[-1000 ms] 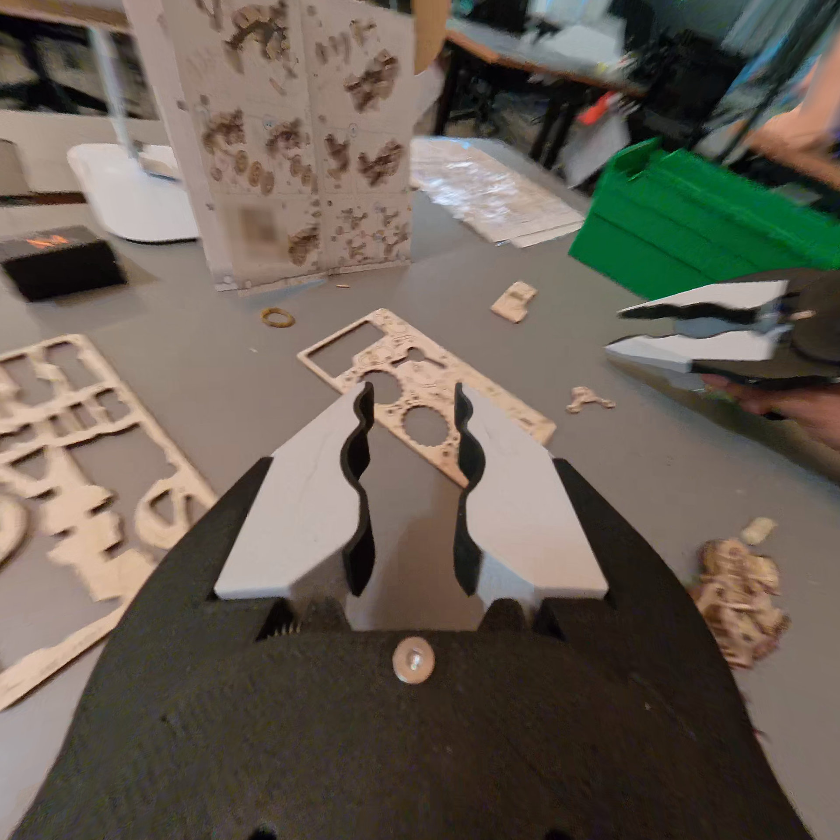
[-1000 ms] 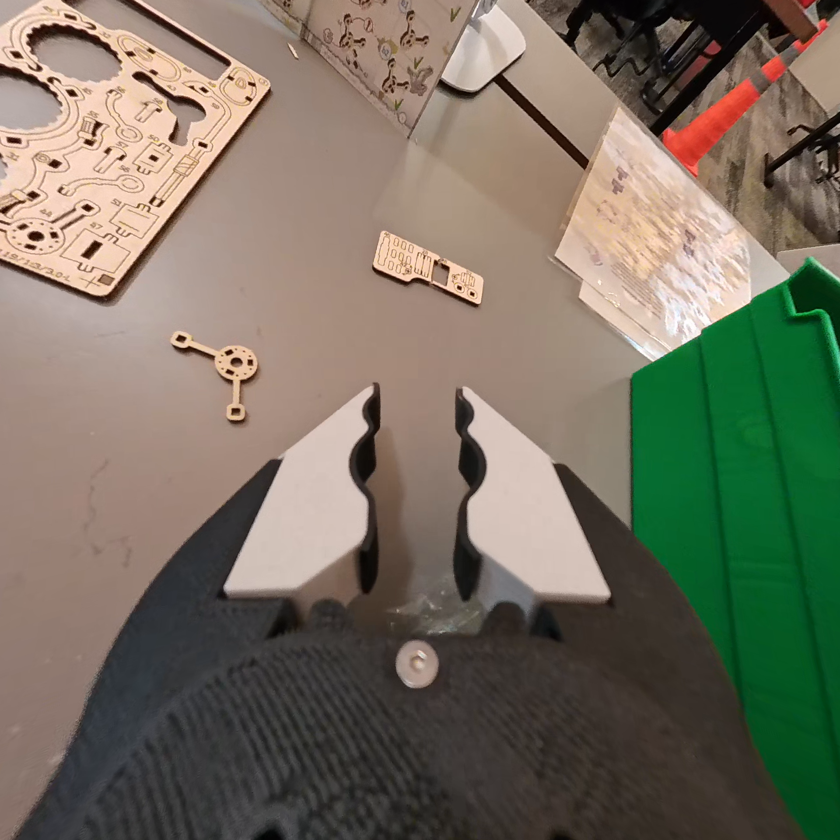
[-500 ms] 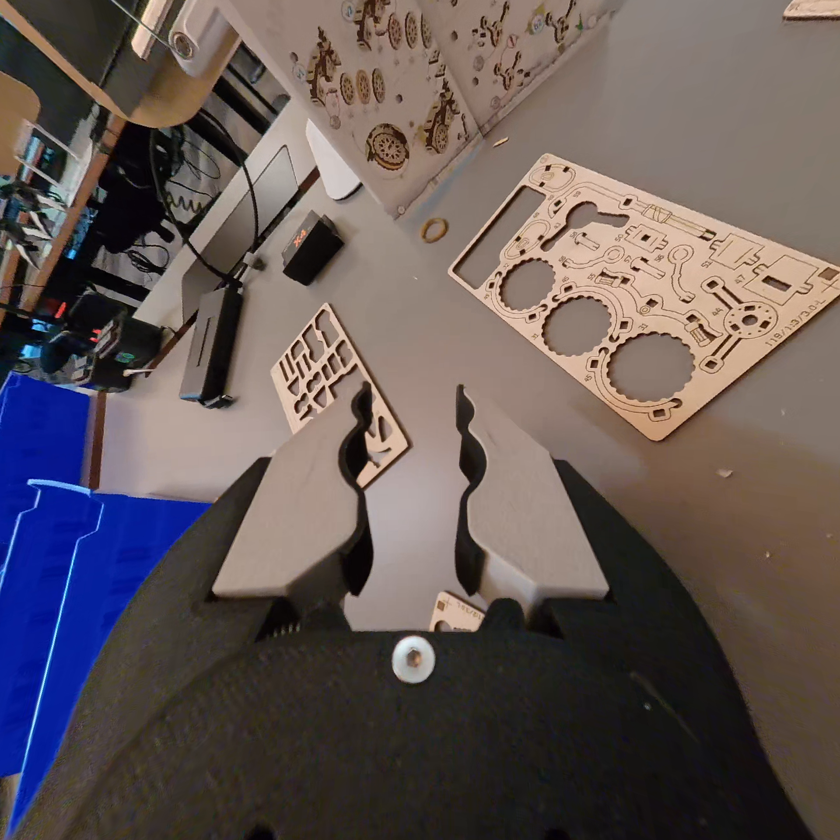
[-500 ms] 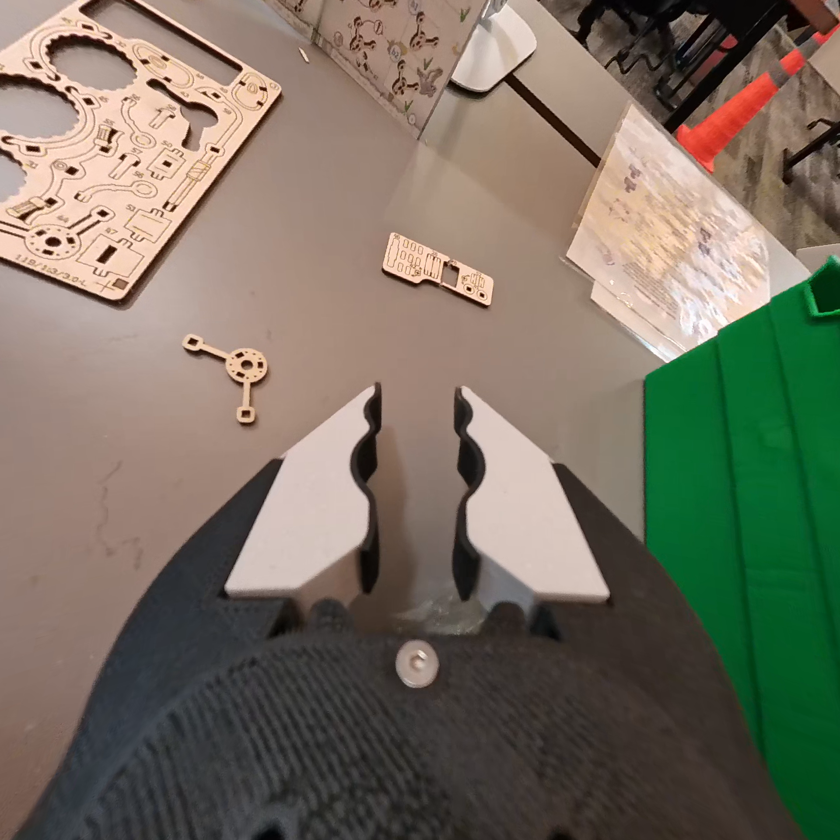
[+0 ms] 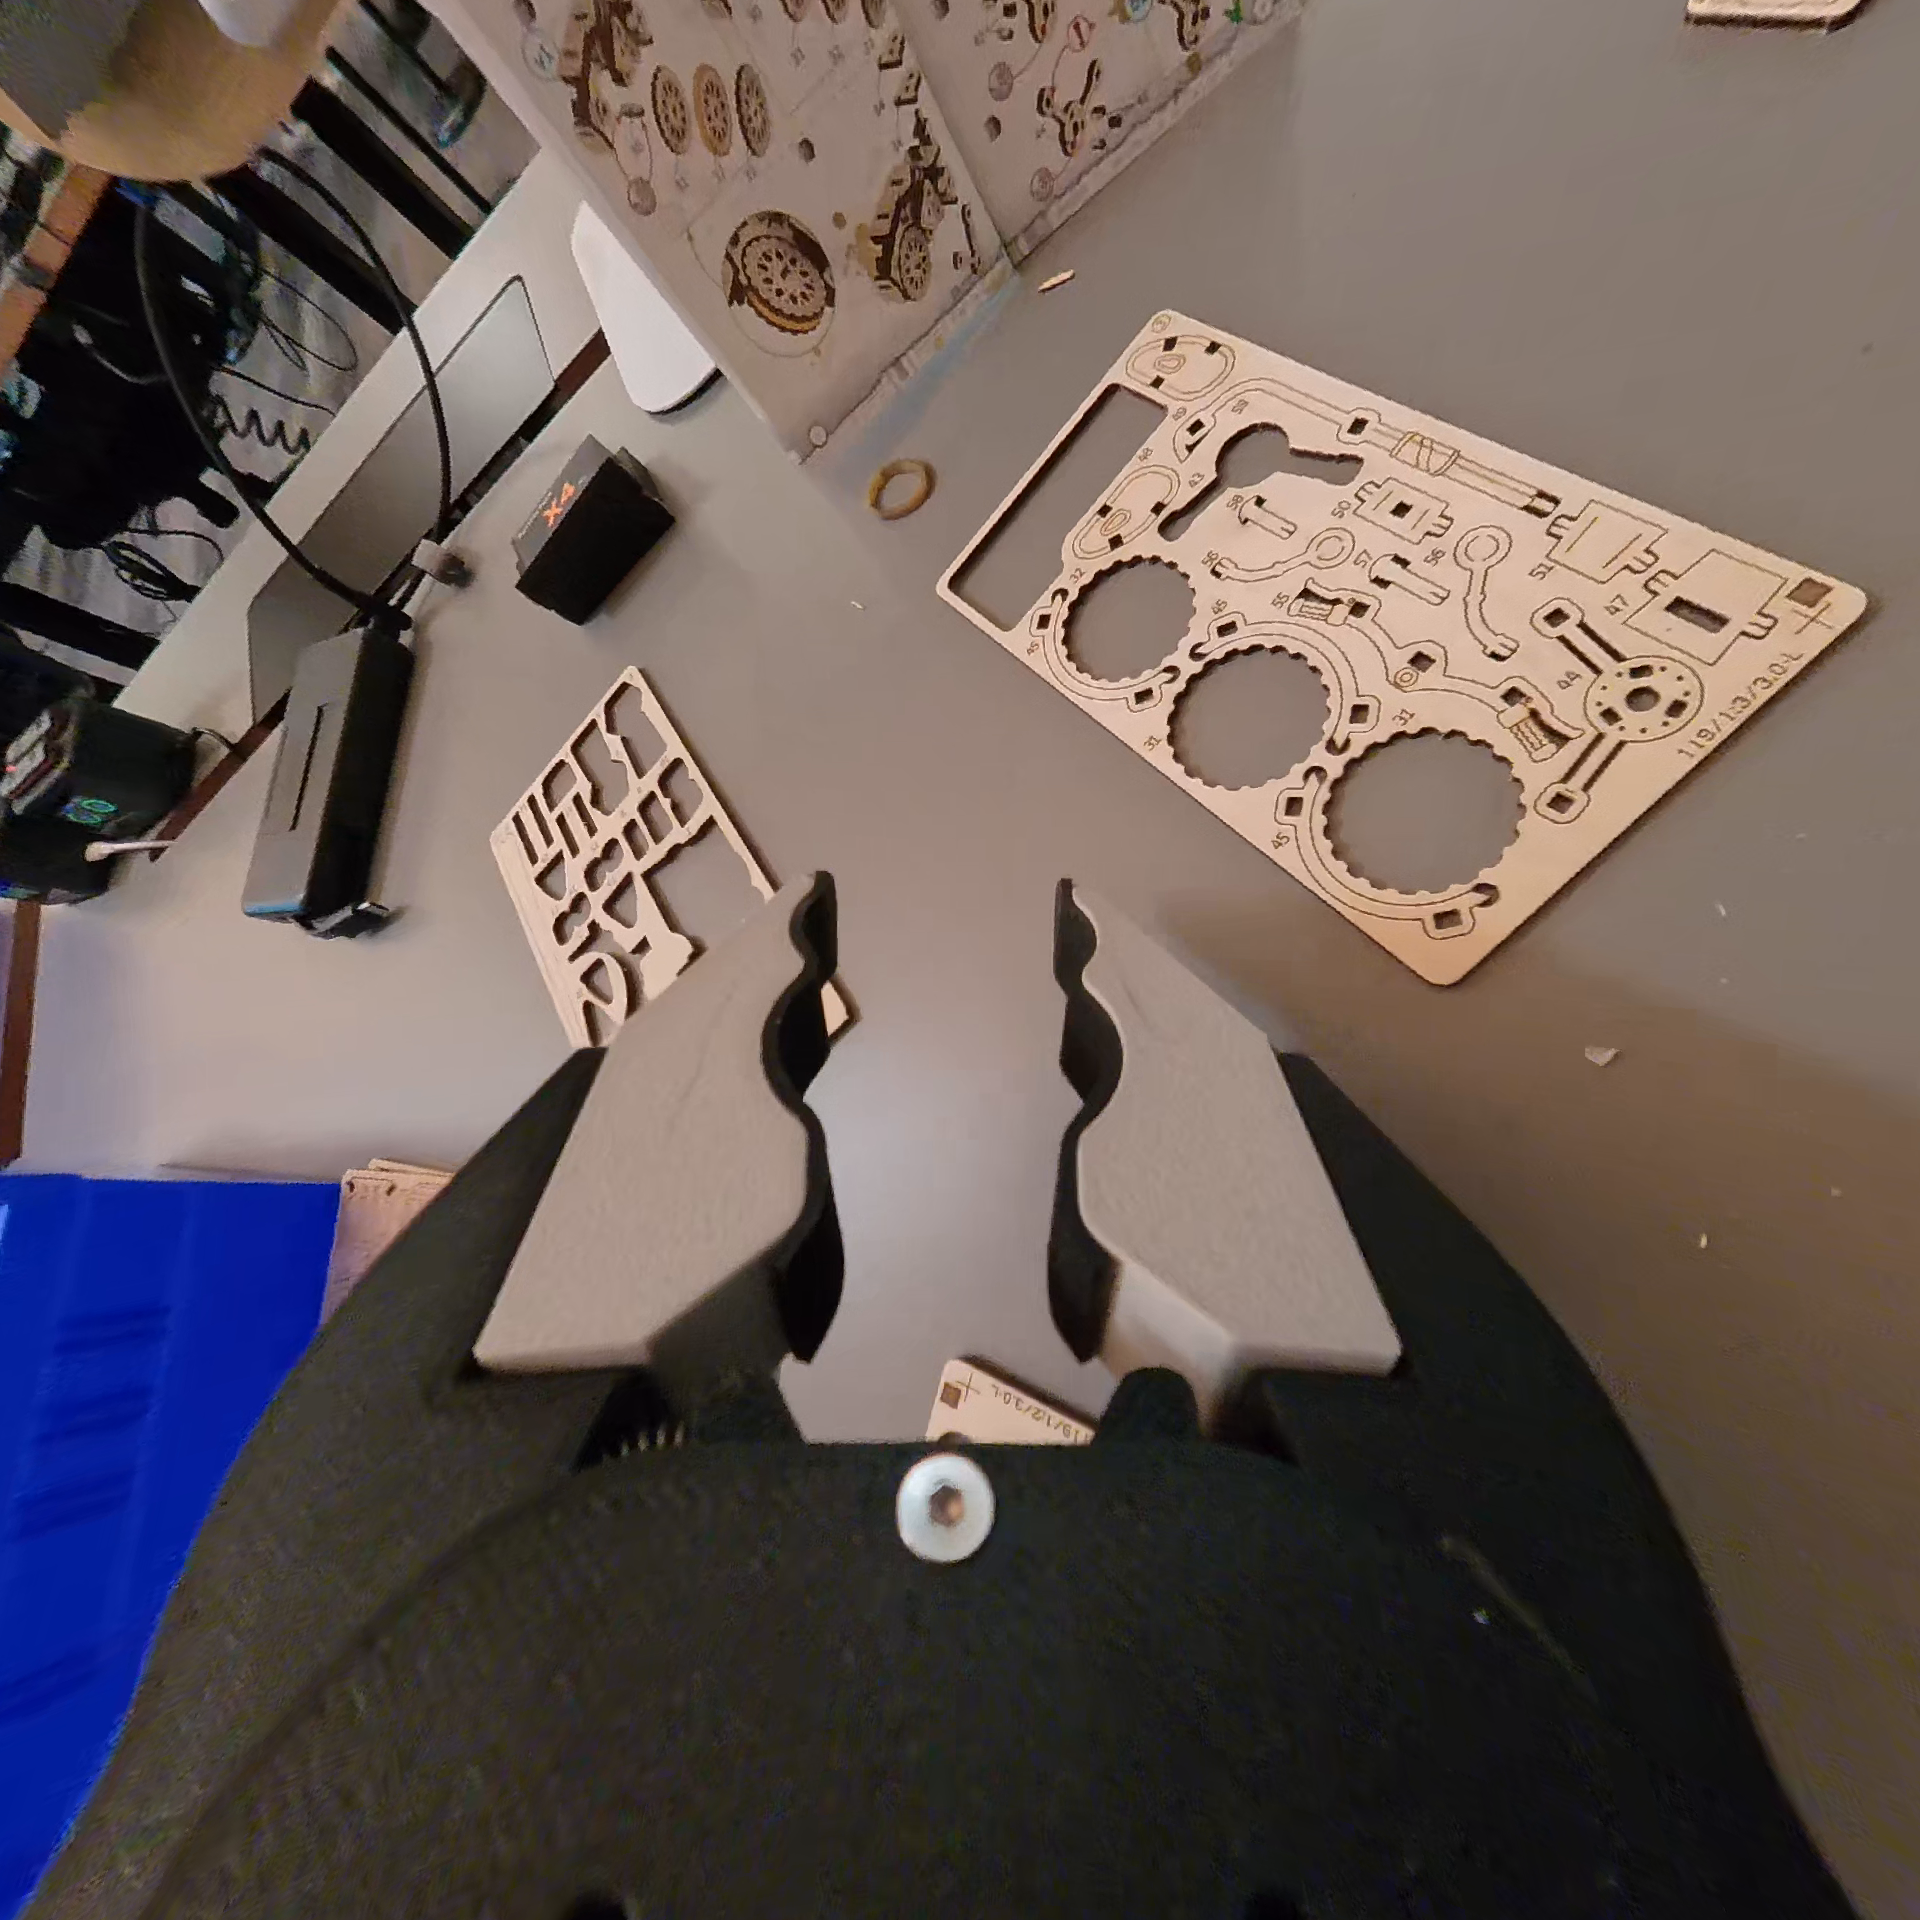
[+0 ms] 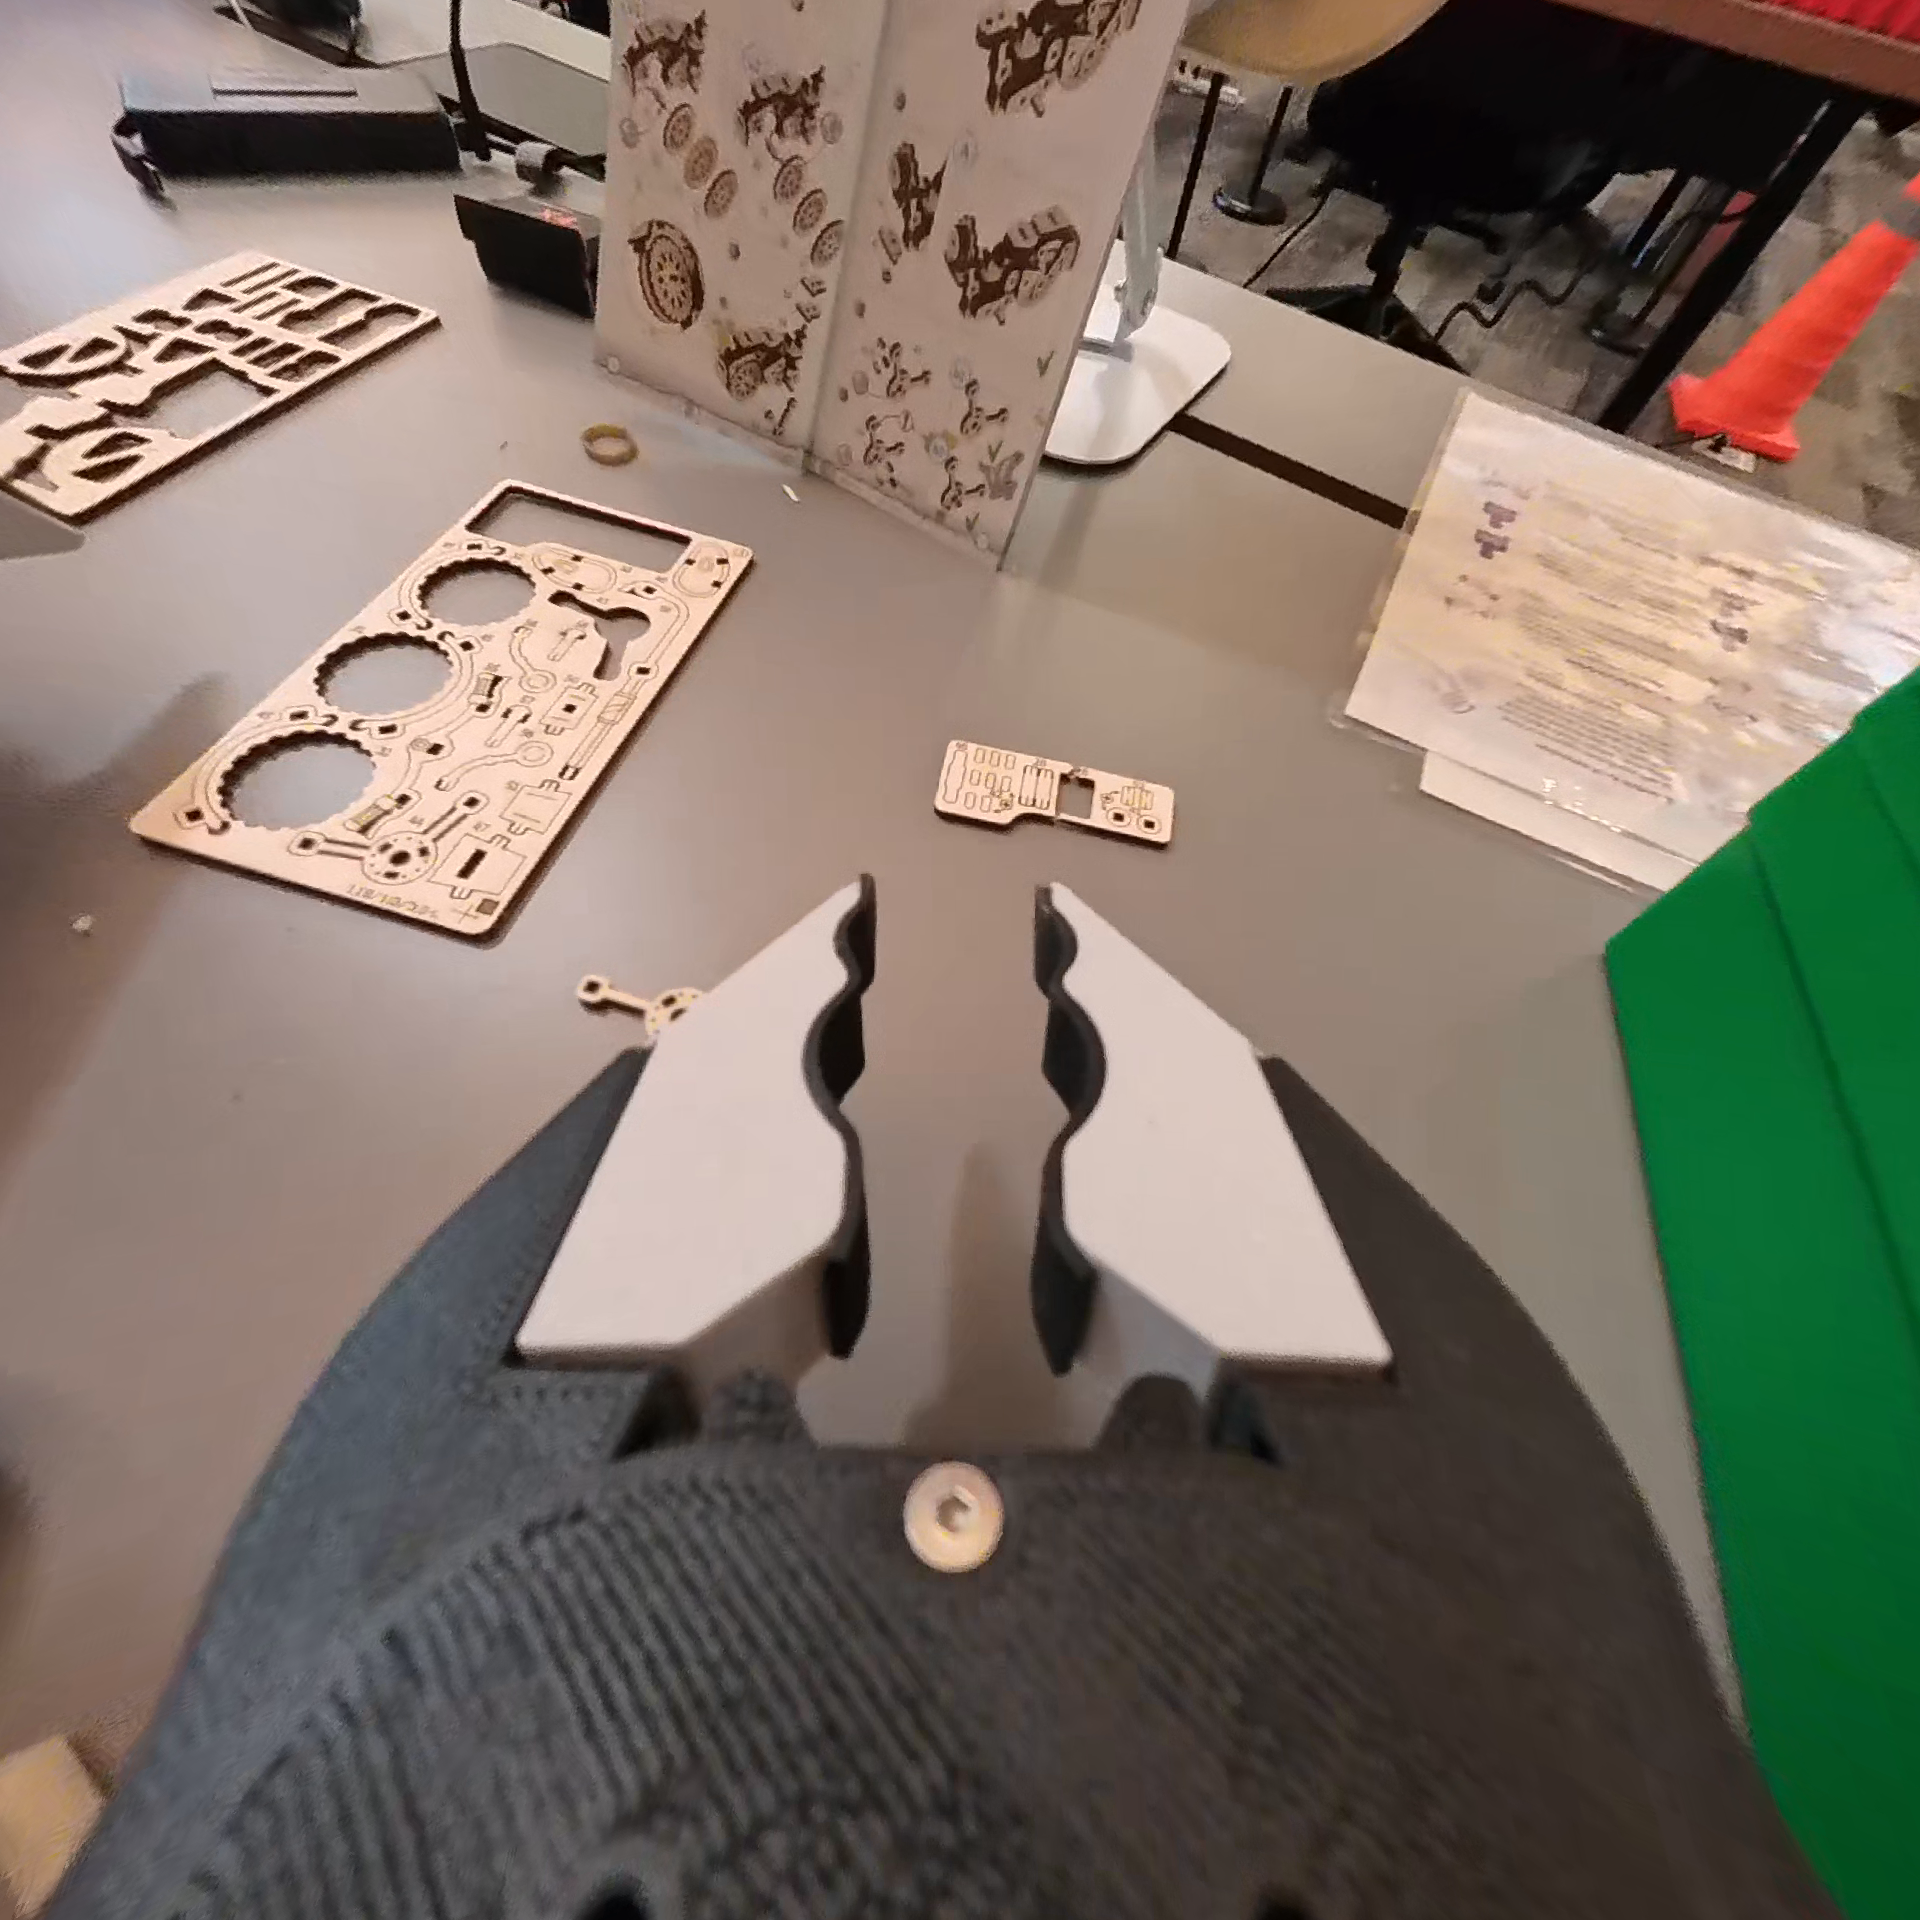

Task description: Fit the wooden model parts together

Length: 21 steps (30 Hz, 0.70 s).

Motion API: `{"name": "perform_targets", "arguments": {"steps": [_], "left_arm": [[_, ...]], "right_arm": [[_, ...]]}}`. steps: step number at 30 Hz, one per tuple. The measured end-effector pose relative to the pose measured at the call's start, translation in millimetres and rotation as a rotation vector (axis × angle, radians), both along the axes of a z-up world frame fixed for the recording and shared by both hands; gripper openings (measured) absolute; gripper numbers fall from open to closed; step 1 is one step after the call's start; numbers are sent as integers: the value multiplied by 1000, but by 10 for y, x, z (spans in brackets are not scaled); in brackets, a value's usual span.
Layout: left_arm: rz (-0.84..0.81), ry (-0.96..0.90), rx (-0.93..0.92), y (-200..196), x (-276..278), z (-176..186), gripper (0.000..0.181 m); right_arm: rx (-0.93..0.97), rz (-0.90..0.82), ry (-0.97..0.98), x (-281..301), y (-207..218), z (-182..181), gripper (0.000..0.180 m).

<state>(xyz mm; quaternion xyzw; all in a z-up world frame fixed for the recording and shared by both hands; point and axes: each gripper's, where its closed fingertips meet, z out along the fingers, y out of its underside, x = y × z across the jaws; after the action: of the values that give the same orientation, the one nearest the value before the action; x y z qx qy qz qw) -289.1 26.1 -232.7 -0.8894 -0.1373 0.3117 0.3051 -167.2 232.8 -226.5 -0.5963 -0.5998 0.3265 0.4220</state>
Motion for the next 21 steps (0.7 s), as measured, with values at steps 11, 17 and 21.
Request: {"name": "perform_targets", "arguments": {"steps": [11, 17, 21], "left_arm": [[-13, -8, -12, -35, 9, -264, 40], [-26, -99, 93, -3, 63, -251, 38], [-42, -165, 166, 43, 73, -240, 38]], "right_arm": [[-66, 32, 10, 178, -137, 47, 29], [-71, 61, -6, 224, -233, 46, 30], [-84, 71, -17, 243, -260, 28, 30]]}}
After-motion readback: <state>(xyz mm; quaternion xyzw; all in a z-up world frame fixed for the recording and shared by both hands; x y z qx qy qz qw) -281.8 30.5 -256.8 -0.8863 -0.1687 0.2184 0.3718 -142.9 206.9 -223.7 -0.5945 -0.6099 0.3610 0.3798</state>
